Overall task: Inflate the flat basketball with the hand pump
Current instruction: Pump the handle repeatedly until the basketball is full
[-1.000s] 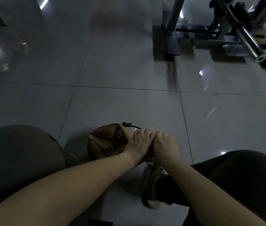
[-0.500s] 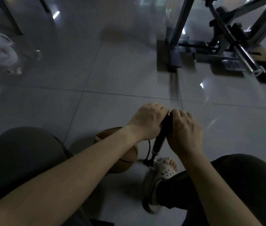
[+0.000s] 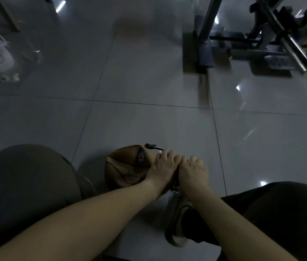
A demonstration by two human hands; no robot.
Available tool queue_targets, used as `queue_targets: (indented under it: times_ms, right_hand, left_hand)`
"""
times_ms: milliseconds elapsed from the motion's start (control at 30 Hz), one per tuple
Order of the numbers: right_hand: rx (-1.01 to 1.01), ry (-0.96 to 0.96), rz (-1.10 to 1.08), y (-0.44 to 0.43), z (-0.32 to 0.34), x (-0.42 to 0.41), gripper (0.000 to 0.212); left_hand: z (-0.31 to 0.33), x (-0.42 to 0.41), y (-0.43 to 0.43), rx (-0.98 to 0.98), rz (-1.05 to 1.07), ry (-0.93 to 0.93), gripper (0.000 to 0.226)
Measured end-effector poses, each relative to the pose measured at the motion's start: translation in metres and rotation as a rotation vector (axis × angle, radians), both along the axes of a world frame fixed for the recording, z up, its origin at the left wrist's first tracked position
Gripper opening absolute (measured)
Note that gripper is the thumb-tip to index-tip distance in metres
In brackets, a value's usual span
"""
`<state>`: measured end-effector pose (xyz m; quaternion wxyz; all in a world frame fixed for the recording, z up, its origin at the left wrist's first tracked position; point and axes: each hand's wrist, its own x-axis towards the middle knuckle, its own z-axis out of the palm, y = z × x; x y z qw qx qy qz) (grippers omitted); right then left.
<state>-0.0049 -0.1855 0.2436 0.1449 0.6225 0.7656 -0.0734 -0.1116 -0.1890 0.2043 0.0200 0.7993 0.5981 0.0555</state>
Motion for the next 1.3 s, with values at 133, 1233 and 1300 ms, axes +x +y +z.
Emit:
queue_targets:
  times_ms: [133, 1233, 1300]
  right_hand:
    - [-0.125, -0.015, -0.004, -0.004, 0.003, 0.008, 0.028]
    - [-0.203, 0.056, 0.068, -0.008, 0.018, 0.001, 0.031]
    - [-0.300, 0.096, 0.043, -0.017, 0.025, -0.002, 0.030]
  left_hand:
    - [0.005, 0.005, -0.008, -0.138, -0.054, 0.049, 0.029]
    - [-0.002, -0.010, -0.011, -0.150, -0.084, 0.014, 0.029]
    - [0.004, -0.014, -0.016, -0.159, -0.135, 0.067, 0.026]
